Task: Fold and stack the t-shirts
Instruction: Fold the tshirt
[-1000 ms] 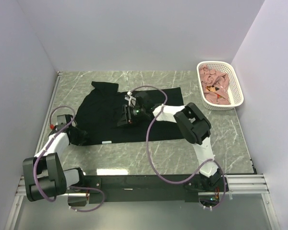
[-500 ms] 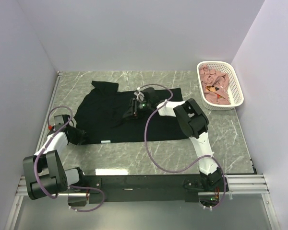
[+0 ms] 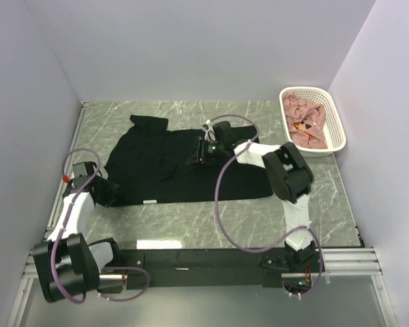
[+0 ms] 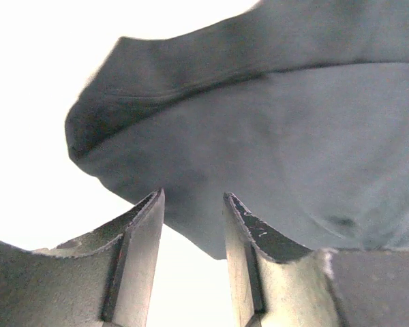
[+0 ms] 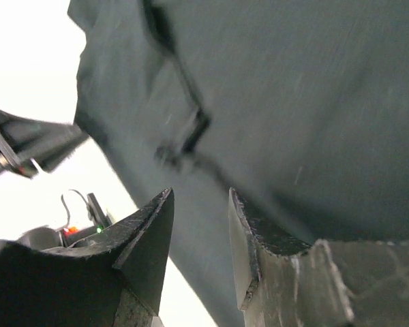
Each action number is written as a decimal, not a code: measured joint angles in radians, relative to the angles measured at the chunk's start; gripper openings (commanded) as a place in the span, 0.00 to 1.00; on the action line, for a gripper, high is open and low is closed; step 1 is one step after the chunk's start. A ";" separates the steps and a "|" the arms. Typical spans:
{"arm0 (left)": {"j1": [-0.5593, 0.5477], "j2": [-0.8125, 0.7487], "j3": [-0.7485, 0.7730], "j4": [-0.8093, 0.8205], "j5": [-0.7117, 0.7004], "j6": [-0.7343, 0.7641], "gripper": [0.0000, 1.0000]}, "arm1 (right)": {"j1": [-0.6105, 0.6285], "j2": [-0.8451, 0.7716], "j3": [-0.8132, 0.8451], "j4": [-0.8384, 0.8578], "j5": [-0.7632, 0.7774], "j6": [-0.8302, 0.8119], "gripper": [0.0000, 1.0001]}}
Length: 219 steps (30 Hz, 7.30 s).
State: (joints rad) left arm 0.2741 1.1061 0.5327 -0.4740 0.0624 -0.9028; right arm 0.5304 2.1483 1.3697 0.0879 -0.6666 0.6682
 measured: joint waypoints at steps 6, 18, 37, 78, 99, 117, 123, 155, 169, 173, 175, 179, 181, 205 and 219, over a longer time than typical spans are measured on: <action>-0.035 -0.085 0.082 -0.035 -0.007 0.029 0.47 | 0.002 -0.264 -0.175 -0.037 0.063 -0.087 0.45; -0.190 0.025 0.122 0.026 0.047 0.043 0.42 | 0.002 -0.388 -0.457 -0.102 0.132 -0.136 0.35; -0.190 0.209 0.071 0.056 0.008 -0.028 0.38 | 0.002 -0.461 -0.495 -0.292 0.309 -0.127 0.45; -0.311 -0.055 0.112 -0.167 -0.019 0.034 0.54 | 0.217 -0.457 -0.462 -0.222 0.195 -0.072 0.41; -0.311 0.508 0.498 -0.086 -0.185 0.208 0.63 | 0.008 -0.466 -0.300 -0.593 0.652 -0.275 0.48; -0.311 0.357 0.253 -0.057 -0.189 0.158 0.63 | 0.009 -0.655 -0.600 -0.497 0.596 -0.179 0.49; -0.310 0.338 0.302 -0.113 -0.200 0.187 0.65 | 0.008 -0.676 -0.582 -0.604 0.594 -0.214 0.50; -0.212 0.922 0.893 0.024 -0.206 0.542 0.51 | -0.116 -0.538 -0.276 -0.624 0.558 -0.330 0.51; -0.209 0.974 0.956 0.026 -0.175 0.569 0.15 | -0.282 -0.323 -0.023 -0.598 0.601 -0.290 0.50; -0.211 0.983 0.972 0.024 -0.166 0.575 0.14 | -0.346 -0.196 0.111 -0.599 0.611 -0.288 0.51; -0.211 0.985 0.974 0.025 -0.165 0.577 0.15 | -0.368 -0.144 0.170 -0.607 0.622 -0.290 0.51; -0.212 0.986 0.977 0.023 -0.165 0.580 0.15 | -0.394 -0.061 0.280 -0.642 0.637 -0.293 0.51; -0.212 0.987 0.977 0.023 -0.165 0.580 0.15 | -0.401 -0.022 0.335 -0.656 0.646 -0.293 0.51; -0.224 0.998 0.991 0.021 -0.177 0.595 0.14 | -0.419 0.253 0.702 -0.837 0.690 -0.300 0.44; -0.228 0.999 0.993 0.021 -0.184 0.595 0.15 | -0.420 0.295 0.760 -0.867 0.722 -0.385 0.43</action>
State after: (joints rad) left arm 0.0463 2.1048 1.5253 -0.4530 -0.1215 -0.3073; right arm 0.1104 2.4432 2.1296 -0.7795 0.0555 0.2832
